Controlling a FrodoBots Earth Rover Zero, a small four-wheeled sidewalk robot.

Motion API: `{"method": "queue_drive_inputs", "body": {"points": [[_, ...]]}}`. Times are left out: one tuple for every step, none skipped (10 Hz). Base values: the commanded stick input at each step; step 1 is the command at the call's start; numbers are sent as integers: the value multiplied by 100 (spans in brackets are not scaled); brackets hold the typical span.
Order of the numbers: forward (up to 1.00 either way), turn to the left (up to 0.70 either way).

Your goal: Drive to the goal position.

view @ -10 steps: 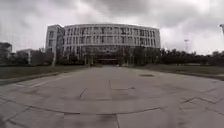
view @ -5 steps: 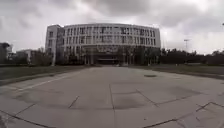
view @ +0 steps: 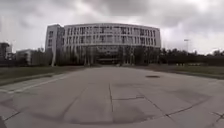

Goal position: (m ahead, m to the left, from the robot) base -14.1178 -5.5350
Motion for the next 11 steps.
{"method": "queue_drive_inputs", "body": {"points": [[70,0],[70,0],[70,0],[70,0],[70,0],[70,0],[70,0],[70,0],[70,0],[70,0],[70,0]]}}
